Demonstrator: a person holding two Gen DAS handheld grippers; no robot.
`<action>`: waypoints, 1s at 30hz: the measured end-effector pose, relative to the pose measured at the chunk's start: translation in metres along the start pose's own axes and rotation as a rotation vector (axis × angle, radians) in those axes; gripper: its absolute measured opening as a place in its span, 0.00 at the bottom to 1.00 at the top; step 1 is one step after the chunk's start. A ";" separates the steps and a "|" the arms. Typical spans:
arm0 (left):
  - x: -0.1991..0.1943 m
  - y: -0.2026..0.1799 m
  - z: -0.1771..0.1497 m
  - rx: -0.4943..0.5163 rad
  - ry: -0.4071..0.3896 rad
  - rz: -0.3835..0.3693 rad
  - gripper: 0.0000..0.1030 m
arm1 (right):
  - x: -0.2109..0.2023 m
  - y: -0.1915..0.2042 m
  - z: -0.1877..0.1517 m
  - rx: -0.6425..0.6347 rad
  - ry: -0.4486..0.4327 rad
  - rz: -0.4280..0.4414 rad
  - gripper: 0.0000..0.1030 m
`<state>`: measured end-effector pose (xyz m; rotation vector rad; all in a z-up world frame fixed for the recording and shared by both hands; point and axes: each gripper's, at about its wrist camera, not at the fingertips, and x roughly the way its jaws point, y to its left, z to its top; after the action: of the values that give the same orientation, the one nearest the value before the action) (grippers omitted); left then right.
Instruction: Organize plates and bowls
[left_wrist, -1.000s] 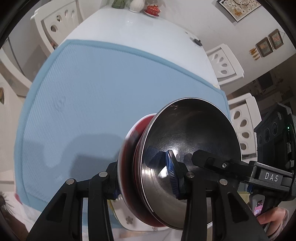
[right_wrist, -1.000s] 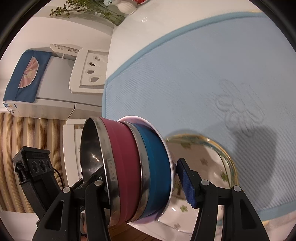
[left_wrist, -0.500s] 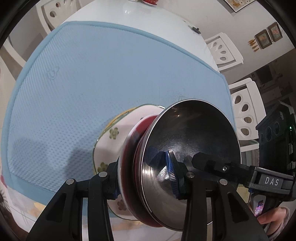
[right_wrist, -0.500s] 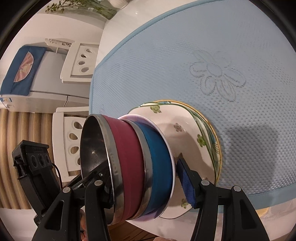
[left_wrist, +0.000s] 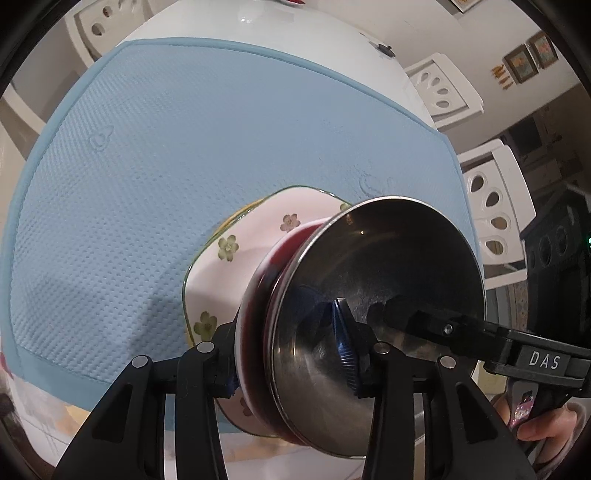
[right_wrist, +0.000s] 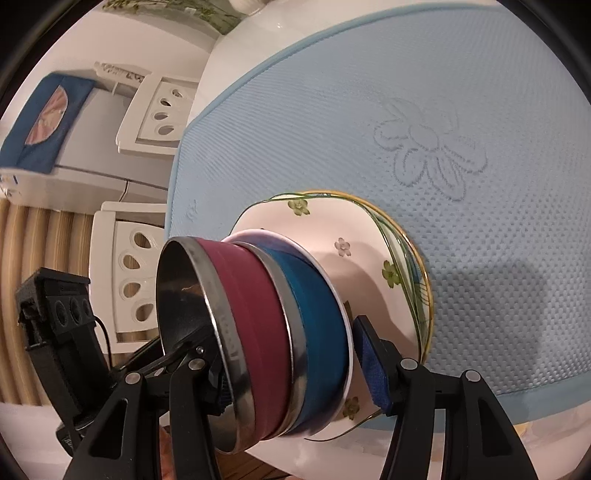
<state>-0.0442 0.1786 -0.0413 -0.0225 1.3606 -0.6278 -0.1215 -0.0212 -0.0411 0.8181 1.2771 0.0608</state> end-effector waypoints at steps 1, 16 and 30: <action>-0.006 -0.003 -0.002 0.023 -0.015 0.023 0.37 | 0.000 0.002 -0.001 -0.013 -0.005 -0.010 0.54; -0.066 0.001 -0.045 0.186 -0.168 0.261 0.99 | -0.047 0.058 -0.080 -0.386 -0.377 -0.358 1.00; -0.063 0.001 -0.038 0.239 -0.234 0.306 0.99 | -0.030 0.060 -0.081 -0.356 -0.351 -0.375 1.00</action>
<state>-0.0826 0.2194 0.0064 0.2917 1.0299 -0.5068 -0.1779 0.0490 0.0136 0.2598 1.0269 -0.1473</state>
